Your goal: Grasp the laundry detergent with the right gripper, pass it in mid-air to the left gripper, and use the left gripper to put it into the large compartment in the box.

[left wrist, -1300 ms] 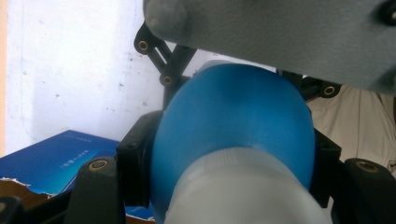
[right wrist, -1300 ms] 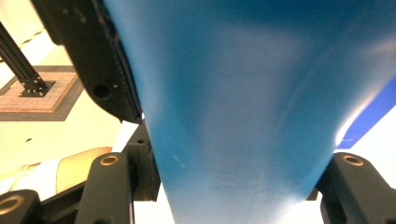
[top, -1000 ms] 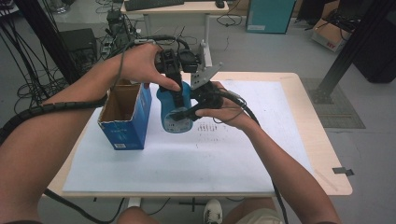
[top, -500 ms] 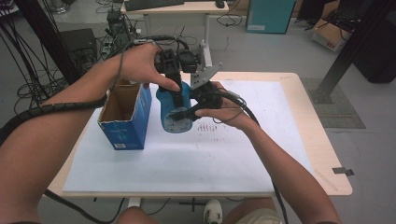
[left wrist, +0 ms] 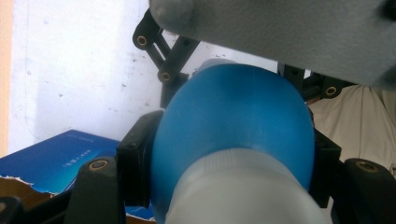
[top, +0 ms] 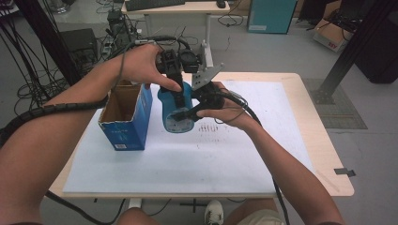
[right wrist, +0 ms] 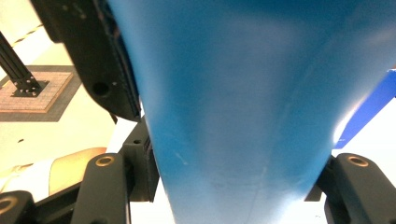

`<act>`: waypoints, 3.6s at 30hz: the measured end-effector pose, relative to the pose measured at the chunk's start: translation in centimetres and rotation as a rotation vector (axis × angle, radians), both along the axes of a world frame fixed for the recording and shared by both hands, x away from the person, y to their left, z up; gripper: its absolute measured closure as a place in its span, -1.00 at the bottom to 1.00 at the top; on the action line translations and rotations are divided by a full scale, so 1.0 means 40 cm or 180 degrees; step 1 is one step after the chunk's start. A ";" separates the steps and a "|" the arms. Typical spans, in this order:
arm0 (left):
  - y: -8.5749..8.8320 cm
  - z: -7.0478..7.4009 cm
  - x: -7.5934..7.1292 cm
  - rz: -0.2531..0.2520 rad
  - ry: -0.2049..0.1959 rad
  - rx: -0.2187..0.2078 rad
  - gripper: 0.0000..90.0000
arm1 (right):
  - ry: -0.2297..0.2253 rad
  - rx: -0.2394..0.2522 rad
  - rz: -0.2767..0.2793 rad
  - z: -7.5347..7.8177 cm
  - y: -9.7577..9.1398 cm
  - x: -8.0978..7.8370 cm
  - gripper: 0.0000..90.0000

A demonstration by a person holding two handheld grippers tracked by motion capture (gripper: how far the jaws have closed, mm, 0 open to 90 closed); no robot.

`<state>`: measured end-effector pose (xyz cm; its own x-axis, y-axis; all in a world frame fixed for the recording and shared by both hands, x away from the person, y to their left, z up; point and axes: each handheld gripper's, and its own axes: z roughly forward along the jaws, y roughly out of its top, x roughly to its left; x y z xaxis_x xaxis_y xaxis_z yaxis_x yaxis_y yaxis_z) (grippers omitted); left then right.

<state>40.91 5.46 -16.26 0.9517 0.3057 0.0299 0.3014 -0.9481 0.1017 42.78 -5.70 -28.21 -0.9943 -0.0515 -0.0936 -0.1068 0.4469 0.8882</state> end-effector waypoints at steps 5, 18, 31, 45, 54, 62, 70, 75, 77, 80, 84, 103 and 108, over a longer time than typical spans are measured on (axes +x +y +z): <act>0.001 0.002 -0.001 0.0005 -0.0015 -0.0005 -0.19 | -0.0004 0.0008 -0.0006 0.001 -0.001 0.000 -0.11; 0.020 0.015 0.013 -0.0119 0.0041 0.0165 -0.19 | -0.0276 -0.0217 -0.0103 0.004 0.000 -0.010 -0.40; 0.039 0.052 0.020 0.0135 -0.0047 0.0184 -0.20 | -0.0111 -0.0552 -0.0591 0.020 -0.056 -0.020 -0.83; 0.089 0.110 0.042 0.0752 -0.0044 0.0249 -0.19 | -0.0095 -0.1052 -0.0874 0.064 -0.141 -0.024 -0.85; 0.123 0.164 0.056 0.1117 -0.0065 0.0286 -0.19 | 0.0222 -0.1241 -0.1263 0.116 -0.204 -0.041 -0.85; 0.172 0.208 0.075 0.1630 -0.0019 0.0298 -0.19 | 0.0251 -0.1280 -0.1384 0.129 -0.260 -0.032 -0.83; 0.246 0.256 0.094 0.2245 -0.0036 0.0208 -0.19 | 0.0286 -0.1299 -0.1463 0.123 -0.293 -0.025 -0.83; 0.289 0.285 0.099 0.2601 -0.0097 0.0118 -0.19 | 0.0283 -0.1269 -0.1475 0.126 -0.308 -0.025 -0.83; 0.302 0.295 0.100 0.2668 -0.0139 0.0125 -0.19 | 0.0280 -0.1252 -0.1474 0.127 -0.310 -0.025 -0.83; 0.331 0.312 0.099 0.2926 -0.0107 0.0026 -0.19 | 0.0293 -0.1262 -0.1489 0.126 -0.314 -0.025 -0.83; 0.352 0.323 0.097 0.3065 -0.0082 -0.0016 -0.19 | 0.0283 -0.1251 -0.1494 0.126 -0.320 -0.028 -0.83; 0.426 0.315 0.101 0.3784 -0.0099 -0.0220 -0.19 | 0.0265 -0.1228 -0.1508 0.126 -0.342 -0.039 -0.83; 0.461 0.293 0.100 0.3928 -0.0087 -0.0297 -0.19 | 0.0286 -0.1228 -0.1510 0.120 -0.353 -0.040 -0.83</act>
